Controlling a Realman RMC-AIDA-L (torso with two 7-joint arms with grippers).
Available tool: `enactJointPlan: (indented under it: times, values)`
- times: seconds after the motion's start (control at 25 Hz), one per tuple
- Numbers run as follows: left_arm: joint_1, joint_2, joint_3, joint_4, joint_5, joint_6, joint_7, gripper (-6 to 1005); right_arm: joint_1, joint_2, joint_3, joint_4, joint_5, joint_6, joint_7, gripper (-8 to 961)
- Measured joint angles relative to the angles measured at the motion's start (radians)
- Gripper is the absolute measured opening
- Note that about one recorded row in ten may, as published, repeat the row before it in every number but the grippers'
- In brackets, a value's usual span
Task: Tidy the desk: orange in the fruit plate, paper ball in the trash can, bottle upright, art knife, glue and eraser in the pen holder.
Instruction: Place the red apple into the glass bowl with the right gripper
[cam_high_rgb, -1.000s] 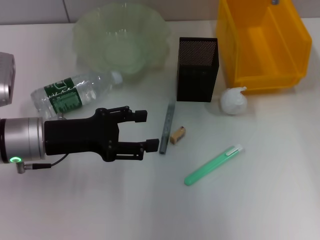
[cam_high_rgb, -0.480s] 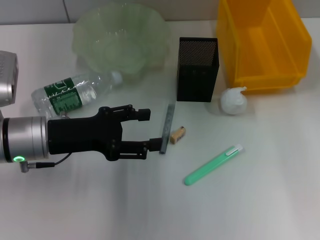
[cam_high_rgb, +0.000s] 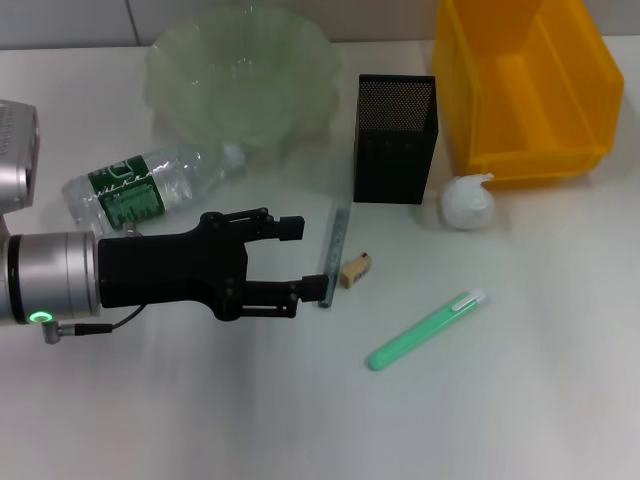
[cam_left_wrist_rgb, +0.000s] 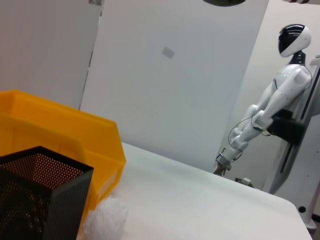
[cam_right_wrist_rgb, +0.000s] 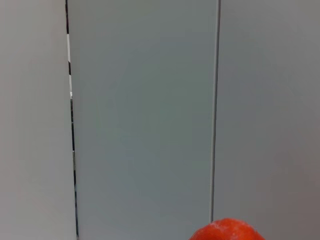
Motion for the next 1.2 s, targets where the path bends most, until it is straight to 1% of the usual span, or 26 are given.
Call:
enactJointPlan:
  times: [0.2,0.48,0.96,1.2]
  values:
    - [0.0,-0.001,-0.008,-0.004,0.0,0.0,0.01,843,-0.006,0.0,0.0,0.0,0.002,0.001,0.0,42]
    - [0.005,0.0,-0.008,-0.005,0.0,0.002,0.012,844,-0.025,0.0,0.0,-0.003,0.054,-0.006,-0.002,201]
    - [0.005,0.001,-0.01,-0.004,0.0,0.007,0.012,843,-0.017,-0.003,0.0,0.001,0.055,0.001,-0.002,436]
    - [0.005,0.001,-0.011,-0.005,0.0,0.008,0.012,844,-0.016,-0.003,0.0,0.001,0.055,0.002,-0.002,636]
